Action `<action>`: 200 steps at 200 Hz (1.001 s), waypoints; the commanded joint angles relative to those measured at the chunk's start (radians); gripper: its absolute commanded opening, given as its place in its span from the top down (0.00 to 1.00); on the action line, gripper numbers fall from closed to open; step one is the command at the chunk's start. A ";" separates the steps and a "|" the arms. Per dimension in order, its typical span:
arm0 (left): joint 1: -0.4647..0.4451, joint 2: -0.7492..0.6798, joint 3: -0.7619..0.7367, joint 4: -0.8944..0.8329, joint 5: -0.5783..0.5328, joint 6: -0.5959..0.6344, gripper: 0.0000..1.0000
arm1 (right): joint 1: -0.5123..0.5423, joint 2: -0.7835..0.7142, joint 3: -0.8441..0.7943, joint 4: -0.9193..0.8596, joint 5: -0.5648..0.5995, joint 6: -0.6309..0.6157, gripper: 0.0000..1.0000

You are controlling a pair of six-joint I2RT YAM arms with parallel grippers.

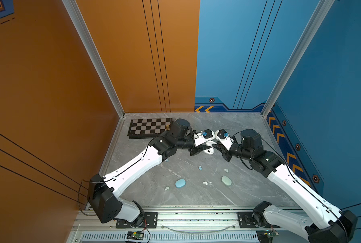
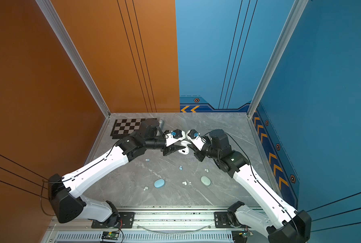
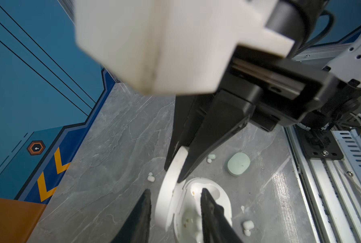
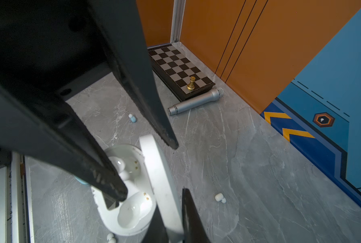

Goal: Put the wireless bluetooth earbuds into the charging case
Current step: 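Swing the lid fully open with the right gripper while the left holds the case, then release the lid and draw the right gripper back from the case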

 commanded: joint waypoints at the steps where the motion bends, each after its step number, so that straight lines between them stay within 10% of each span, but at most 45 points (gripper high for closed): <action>1: -0.007 0.016 0.034 -0.029 -0.022 0.034 0.69 | 0.010 -0.011 -0.001 0.011 0.005 -0.006 1.00; 94: -0.017 0.017 0.035 -0.029 -0.043 0.029 0.99 | 0.017 -0.011 0.000 0.010 0.011 -0.006 0.99; 150: 0.002 0.017 0.028 -0.020 -0.137 -0.090 1.00 | -0.025 -0.061 0.019 0.013 0.004 0.077 0.68; 200: 0.031 -0.002 0.032 0.002 -0.202 -0.265 1.00 | -0.116 -0.087 0.079 -0.027 0.213 0.550 0.49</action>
